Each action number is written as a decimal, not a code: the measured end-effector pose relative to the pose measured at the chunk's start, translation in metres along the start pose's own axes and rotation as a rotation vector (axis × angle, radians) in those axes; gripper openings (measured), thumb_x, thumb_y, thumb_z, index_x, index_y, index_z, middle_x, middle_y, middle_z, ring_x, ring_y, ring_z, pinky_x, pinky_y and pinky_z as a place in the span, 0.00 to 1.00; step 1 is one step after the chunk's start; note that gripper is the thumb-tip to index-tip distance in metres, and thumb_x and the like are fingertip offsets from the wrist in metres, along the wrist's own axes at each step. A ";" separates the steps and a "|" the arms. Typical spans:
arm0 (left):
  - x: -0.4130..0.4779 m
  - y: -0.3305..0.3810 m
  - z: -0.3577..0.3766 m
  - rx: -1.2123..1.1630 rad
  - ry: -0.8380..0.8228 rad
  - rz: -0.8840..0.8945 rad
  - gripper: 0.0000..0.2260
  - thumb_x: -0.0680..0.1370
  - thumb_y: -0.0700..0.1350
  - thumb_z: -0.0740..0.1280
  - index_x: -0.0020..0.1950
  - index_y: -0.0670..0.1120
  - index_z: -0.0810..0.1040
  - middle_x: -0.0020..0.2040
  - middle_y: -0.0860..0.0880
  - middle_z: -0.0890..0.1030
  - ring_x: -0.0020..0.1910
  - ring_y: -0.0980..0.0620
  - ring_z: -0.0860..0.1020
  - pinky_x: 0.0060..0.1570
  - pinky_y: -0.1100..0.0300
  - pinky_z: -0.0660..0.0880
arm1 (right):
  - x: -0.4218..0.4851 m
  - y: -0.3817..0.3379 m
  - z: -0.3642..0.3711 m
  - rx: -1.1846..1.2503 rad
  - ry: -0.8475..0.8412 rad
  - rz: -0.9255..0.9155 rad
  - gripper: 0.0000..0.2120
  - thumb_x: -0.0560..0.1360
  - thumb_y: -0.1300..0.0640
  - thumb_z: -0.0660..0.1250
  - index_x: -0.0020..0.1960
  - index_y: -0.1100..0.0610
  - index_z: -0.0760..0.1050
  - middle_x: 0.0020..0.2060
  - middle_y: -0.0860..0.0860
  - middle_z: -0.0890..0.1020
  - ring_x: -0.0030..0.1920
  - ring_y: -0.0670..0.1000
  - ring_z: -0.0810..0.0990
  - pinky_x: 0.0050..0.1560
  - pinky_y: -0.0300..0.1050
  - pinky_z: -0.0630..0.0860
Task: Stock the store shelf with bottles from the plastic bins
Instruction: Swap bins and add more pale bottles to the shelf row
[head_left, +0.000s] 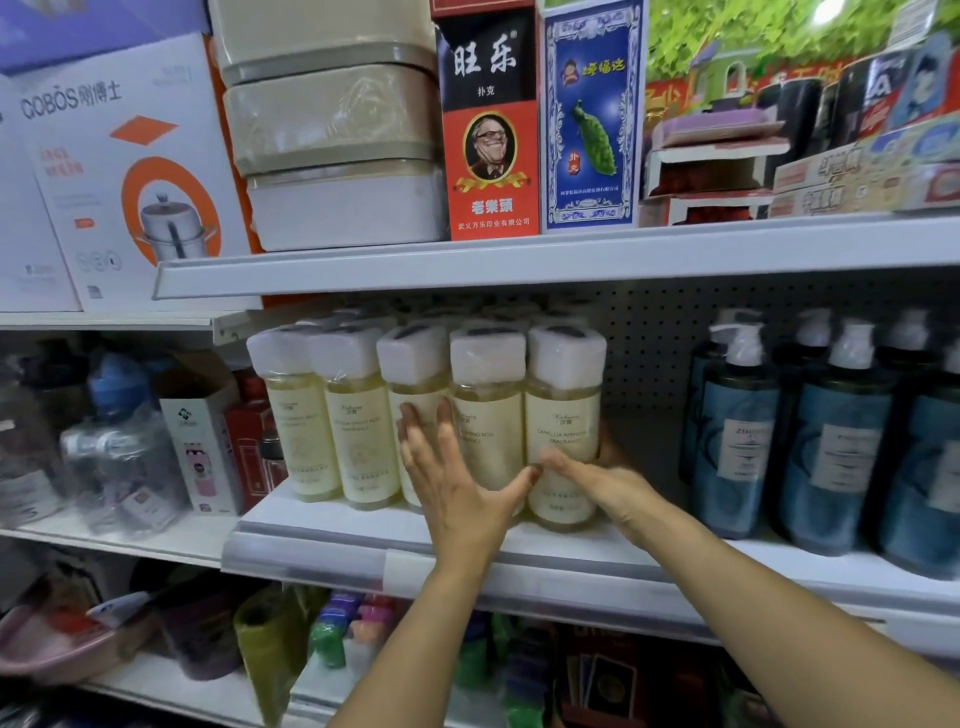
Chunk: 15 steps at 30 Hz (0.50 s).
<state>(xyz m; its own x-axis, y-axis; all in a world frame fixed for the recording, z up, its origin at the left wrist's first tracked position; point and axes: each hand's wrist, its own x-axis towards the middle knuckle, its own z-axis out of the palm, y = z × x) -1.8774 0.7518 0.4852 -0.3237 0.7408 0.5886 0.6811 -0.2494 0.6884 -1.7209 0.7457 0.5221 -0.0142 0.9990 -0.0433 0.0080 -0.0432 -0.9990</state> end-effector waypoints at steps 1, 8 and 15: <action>0.000 0.001 0.000 0.008 -0.010 -0.012 0.57 0.64 0.66 0.77 0.81 0.47 0.50 0.81 0.44 0.39 0.80 0.45 0.39 0.75 0.52 0.39 | -0.001 0.000 0.001 0.016 0.007 0.043 0.45 0.55 0.33 0.79 0.67 0.51 0.73 0.66 0.54 0.78 0.68 0.57 0.74 0.72 0.57 0.66; 0.001 0.005 0.000 0.049 -0.034 -0.068 0.60 0.61 0.70 0.75 0.81 0.47 0.47 0.81 0.45 0.37 0.79 0.46 0.38 0.77 0.49 0.40 | 0.003 0.002 0.008 0.027 0.071 0.055 0.66 0.42 0.10 0.53 0.69 0.49 0.74 0.64 0.55 0.79 0.63 0.58 0.78 0.68 0.64 0.70; -0.010 0.026 0.005 0.016 -0.066 -0.124 0.65 0.60 0.73 0.73 0.81 0.47 0.38 0.79 0.46 0.31 0.78 0.48 0.31 0.77 0.49 0.34 | -0.005 -0.003 0.008 0.020 0.079 0.080 0.56 0.54 0.16 0.50 0.69 0.51 0.73 0.64 0.57 0.79 0.63 0.58 0.78 0.69 0.60 0.70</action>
<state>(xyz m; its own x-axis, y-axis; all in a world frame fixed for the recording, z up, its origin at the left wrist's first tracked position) -1.8534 0.7416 0.4949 -0.3625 0.8052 0.4694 0.6492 -0.1433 0.7470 -1.7289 0.7404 0.5250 0.0643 0.9904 -0.1227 -0.0140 -0.1220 -0.9924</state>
